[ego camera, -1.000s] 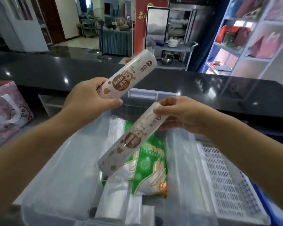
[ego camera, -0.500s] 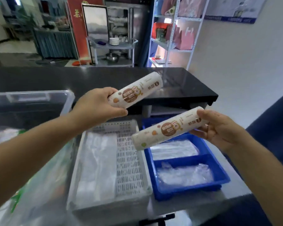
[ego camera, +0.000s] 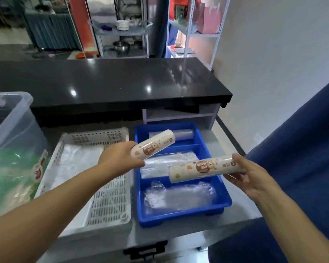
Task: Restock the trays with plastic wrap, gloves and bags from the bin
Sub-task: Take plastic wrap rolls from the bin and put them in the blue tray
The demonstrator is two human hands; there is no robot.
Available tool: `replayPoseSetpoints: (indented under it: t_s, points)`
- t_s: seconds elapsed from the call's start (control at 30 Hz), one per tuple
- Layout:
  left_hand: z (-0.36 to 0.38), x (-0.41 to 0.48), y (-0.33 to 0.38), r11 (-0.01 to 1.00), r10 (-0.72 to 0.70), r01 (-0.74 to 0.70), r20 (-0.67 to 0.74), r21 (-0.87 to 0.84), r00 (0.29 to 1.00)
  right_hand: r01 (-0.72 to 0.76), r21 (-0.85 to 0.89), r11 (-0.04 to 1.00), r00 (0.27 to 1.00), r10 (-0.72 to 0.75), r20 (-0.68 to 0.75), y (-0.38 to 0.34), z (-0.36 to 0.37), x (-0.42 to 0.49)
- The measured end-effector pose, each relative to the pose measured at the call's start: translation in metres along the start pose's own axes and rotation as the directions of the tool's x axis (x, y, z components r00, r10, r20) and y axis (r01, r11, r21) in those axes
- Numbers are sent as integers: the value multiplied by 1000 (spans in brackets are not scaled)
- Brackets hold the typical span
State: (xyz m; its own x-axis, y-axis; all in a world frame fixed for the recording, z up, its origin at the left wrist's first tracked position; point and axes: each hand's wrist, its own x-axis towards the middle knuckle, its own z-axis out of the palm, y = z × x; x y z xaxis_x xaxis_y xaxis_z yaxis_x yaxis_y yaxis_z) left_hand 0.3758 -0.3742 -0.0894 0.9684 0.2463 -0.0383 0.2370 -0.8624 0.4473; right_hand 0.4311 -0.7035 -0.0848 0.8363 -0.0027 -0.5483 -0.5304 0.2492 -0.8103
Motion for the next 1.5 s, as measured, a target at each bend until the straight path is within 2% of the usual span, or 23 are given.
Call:
replayPoseSetpoints:
  t_s: [0.17,0.4,0.53,0.7,0.9,1.07,1.17,1.33,1.43,1.5]
  points:
    - [22,26,-6,995,31,-33,18,98,999,-9,22,1000,1000,9,-13,9,6,25]
    - [42,107,14,922,235,-234,33,309,971,31,26,999,999,-30,-16,4,13,54]
    - [67,147,20,898,324,-319,36,302,945,41,27,999,998,-39,-59,6,14,71]
    - [98,165,15,903,355,-363,78,230,932,9,29,1000,995,-6,-102,3,6,90]
    - [108,173,14,932,313,-325,96,162,945,-59,14,998,997,60,-39,-8,5,116]
    - [107,173,17,973,228,-230,65,25,972,-109,-33,993,992,111,53,-18,11,138]
    - [109,173,18,983,185,-184,59,-19,981,-112,-58,992,989,117,95,-24,12,148]
    - [110,168,17,986,122,-106,127,-131,984,-78,-75,994,982,90,166,-30,13,158]
    - [106,165,10,989,52,-48,25,-140,998,-75,-79,994,977,89,194,-32,10,162]
    - [102,162,7,1000,7,-9,-77,-30,997,-80,-82,993,974,95,203,-33,8,164]
